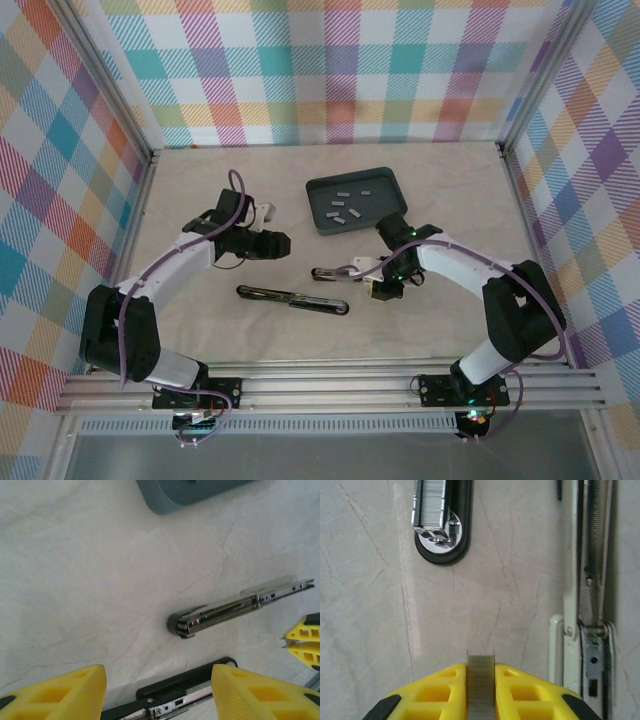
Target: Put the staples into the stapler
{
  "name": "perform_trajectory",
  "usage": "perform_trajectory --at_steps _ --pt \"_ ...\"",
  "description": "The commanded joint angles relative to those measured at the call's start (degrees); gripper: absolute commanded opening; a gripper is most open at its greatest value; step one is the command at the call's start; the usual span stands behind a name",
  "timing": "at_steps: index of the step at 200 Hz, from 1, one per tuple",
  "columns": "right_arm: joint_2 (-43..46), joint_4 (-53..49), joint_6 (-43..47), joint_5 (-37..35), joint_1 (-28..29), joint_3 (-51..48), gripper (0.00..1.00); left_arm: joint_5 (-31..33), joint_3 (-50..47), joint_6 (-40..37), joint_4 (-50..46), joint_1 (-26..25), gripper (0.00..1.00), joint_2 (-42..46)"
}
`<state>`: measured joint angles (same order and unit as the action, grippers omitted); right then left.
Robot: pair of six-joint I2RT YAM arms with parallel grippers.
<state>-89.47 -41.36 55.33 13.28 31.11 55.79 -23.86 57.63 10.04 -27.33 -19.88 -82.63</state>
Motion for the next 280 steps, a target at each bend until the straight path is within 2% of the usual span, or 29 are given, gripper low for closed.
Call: perform_trajectory --at_steps 1,55,130,170,221,238,280 --pt "-1.2 1.3 -2.4 0.1 1.4 -1.2 0.17 -1.6 -3.2 1.5 4.0 -2.5 0.58 2.1" --pt "-4.1 1.5 -2.6 -1.3 2.9 -1.7 0.17 1.0 -11.7 6.0 9.3 -4.3 0.59 4.6" --pt "-7.7 0.9 -2.6 -3.3 3.9 -1.4 0.18 4.1 -12.9 4.7 7.3 -4.3 0.59 5.5" --pt "-6.9 0.4 -3.5 -4.2 4.1 -0.7 0.3 4.6 -13.0 4.2 7.3 -4.3 0.59 5.3" --pt "-1.6 -2.5 -4.1 -6.4 4.1 -0.4 0.32 5.3 -15.4 5.7 9.6 -4.3 0.59 6.4" --pt "-1.5 -3.1 -4.1 -7.3 4.4 -0.4 0.32 4.8 -17.1 7.5 13.8 -4.2 0.59 5.8" --pt "-4.4 -5.4 -4.8 -9.9 5.7 1.2 0.33 2.9 -17.5 9.6 16.3 -4.3 0.59 3.1"
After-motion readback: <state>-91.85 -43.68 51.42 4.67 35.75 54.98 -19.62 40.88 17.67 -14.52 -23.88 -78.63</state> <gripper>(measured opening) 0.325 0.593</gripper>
